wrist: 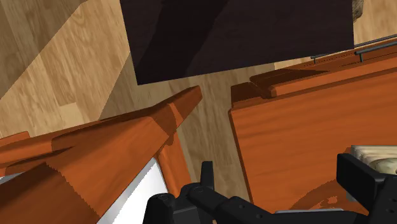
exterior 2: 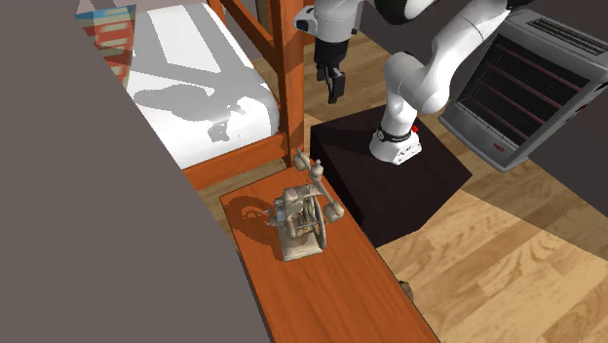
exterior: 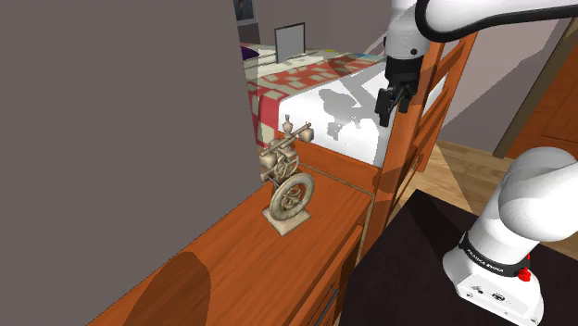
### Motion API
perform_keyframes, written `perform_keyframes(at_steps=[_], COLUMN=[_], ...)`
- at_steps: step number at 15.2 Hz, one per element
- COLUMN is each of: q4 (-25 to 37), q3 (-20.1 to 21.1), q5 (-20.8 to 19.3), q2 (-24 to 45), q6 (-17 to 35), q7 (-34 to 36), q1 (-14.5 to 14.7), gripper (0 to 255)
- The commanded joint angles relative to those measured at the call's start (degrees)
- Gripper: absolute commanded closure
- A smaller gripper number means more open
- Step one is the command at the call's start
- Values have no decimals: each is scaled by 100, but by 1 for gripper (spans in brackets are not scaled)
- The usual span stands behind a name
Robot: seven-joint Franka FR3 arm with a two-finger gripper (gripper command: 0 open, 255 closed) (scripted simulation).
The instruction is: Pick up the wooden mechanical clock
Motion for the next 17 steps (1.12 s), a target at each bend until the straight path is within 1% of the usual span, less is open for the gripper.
perform_keyframes(at_steps=[1,5,9,13,17], q4=[0,425,956,1594,2345], q3=[0,411,798,1162,1498], q5=[0,218,336,344,233], q2=[0,658,1370,2129,2941], q6=[0,212,377,478,501], q7=[0,491,975,1468,1977], q1=[0,119,197,252,309], gripper=[0,0,0,0,0])
